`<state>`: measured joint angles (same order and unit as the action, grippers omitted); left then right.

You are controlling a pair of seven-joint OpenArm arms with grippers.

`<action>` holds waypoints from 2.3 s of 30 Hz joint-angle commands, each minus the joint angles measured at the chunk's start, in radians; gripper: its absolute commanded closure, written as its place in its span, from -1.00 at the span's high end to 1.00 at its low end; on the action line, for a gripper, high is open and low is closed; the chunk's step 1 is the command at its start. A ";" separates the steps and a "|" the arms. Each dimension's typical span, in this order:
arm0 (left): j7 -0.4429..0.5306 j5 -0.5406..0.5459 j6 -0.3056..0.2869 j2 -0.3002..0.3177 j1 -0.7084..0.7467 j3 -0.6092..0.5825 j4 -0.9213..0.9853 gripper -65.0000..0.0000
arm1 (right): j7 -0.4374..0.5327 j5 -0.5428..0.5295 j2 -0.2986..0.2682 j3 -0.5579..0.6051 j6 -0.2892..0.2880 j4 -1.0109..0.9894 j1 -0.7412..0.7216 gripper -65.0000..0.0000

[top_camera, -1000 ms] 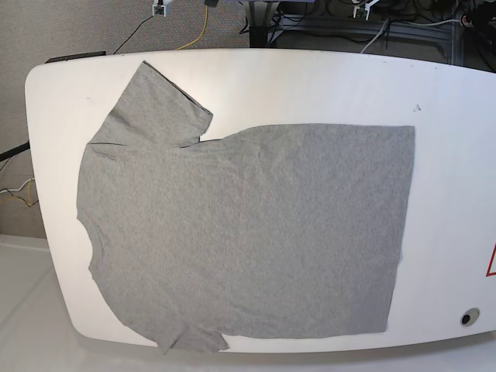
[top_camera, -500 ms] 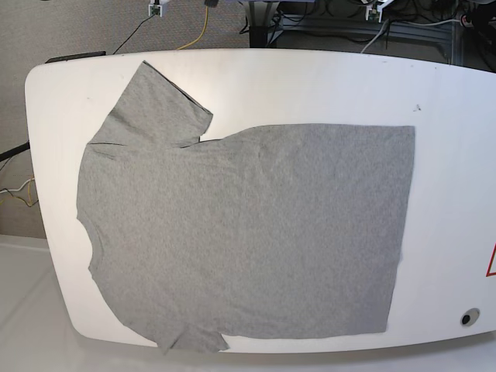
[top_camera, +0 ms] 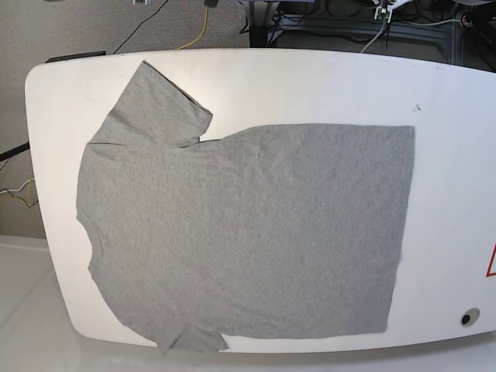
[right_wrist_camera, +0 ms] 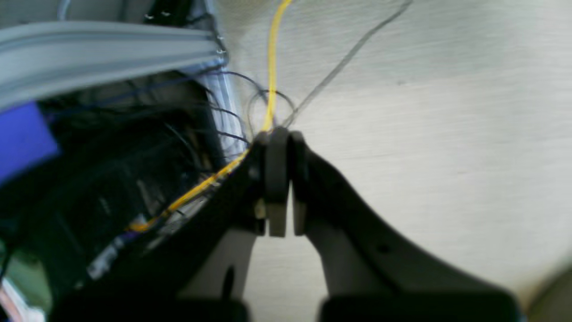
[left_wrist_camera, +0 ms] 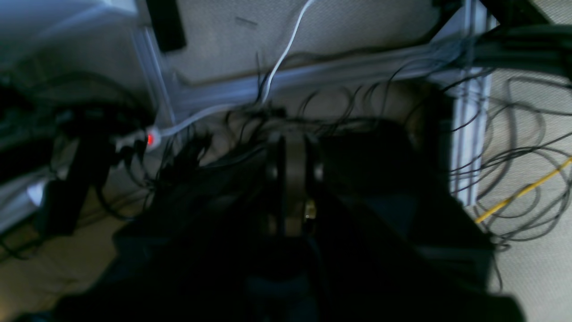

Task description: Fold the T-shirt properly

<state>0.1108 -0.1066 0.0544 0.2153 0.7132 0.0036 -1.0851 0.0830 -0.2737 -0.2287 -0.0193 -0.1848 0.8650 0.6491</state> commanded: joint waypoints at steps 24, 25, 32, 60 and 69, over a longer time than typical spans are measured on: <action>0.012 0.061 -0.010 0.044 0.315 0.078 -0.584 -0.99 | -0.006 -0.006 -0.051 -0.092 0.009 0.670 0.360 -1.00; 0.005 0.066 -0.016 0.048 0.322 0.087 -0.611 -0.99 | -0.007 -0.006 -0.053 -0.105 0.009 0.692 0.368 -1.00; -0.028 0.127 -0.121 0.072 0.359 0.220 -0.843 -1.00 | -0.026 -0.009 -0.059 -0.287 -0.005 0.873 0.401 -1.00; -0.107 0.078 -0.057 0.154 0.278 0.294 -0.993 -0.59 | -0.276 0.035 -0.041 -0.376 0.005 1.194 0.235 -0.03; -0.077 0.107 -0.171 0.145 0.234 0.289 -0.996 -0.23 | -0.287 -0.010 -0.013 -0.390 -0.003 1.168 0.157 0.02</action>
<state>0.0113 -0.0174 -0.0788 0.3569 0.9543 0.2909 -2.0636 -0.2234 -0.2607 -0.2378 -0.3962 -0.1852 2.0315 0.8150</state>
